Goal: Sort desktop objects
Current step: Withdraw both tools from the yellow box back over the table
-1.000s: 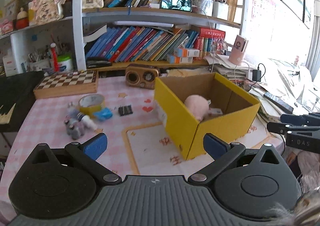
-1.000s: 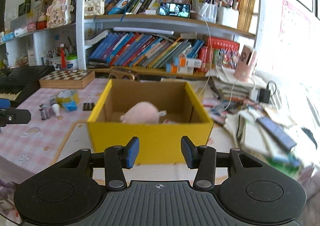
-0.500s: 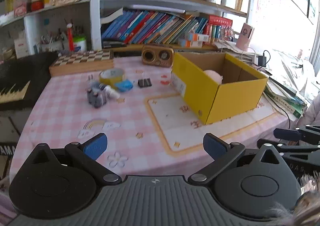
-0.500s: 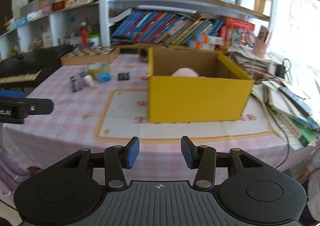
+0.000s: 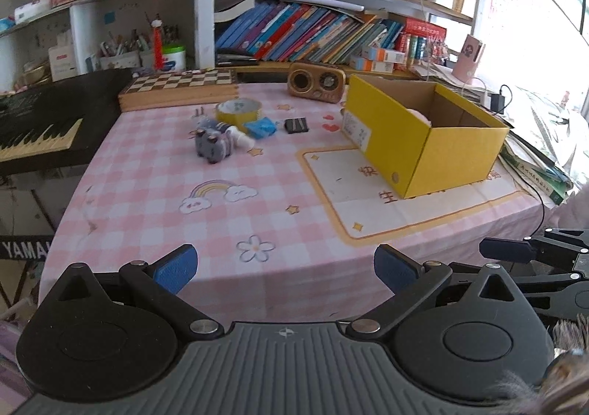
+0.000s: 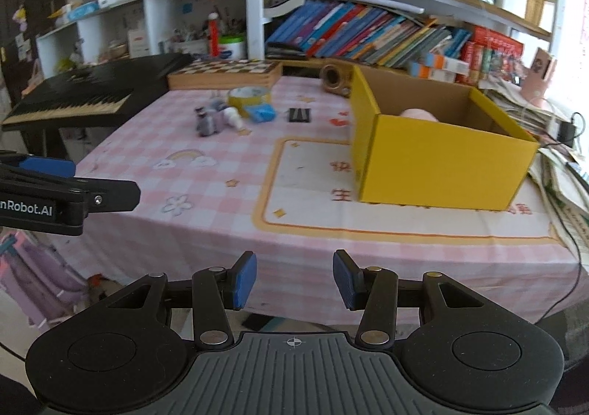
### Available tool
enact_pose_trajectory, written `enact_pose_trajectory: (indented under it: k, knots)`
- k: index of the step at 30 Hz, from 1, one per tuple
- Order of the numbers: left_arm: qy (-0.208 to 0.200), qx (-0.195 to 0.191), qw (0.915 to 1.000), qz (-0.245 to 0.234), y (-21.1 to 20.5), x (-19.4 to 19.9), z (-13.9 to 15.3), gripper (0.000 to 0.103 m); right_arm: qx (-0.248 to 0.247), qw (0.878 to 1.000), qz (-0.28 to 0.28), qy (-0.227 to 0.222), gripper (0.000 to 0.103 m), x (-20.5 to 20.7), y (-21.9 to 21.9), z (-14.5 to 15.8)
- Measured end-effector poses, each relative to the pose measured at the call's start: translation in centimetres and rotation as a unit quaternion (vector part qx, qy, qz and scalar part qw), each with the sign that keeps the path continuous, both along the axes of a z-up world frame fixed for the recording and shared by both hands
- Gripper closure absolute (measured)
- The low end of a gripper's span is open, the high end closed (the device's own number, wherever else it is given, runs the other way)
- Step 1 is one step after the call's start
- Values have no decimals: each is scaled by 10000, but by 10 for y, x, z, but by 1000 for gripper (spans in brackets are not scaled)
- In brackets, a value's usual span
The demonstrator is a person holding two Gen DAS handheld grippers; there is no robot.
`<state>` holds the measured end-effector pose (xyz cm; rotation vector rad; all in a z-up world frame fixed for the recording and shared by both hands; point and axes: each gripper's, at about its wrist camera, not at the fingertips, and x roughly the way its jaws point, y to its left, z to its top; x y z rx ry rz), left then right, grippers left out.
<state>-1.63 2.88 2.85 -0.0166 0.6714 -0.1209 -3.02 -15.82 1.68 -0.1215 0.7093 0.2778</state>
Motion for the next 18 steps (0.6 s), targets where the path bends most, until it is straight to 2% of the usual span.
enact_pose_trajectory:
  k: [5, 8, 18]
  knots:
    - [15, -22, 9999, 150, 13, -4, -1, 0, -33, 9997, 223, 3, 56, 0, 16, 0]
    - [12, -24, 9997, 241, 20, -6, -1, 0, -37, 9995, 319, -14, 51, 0, 24, 0]
    - [-10, -68, 9980, 625, 47, -14, 1, 0, -41, 9978, 661, -76, 50, 5, 49, 4]
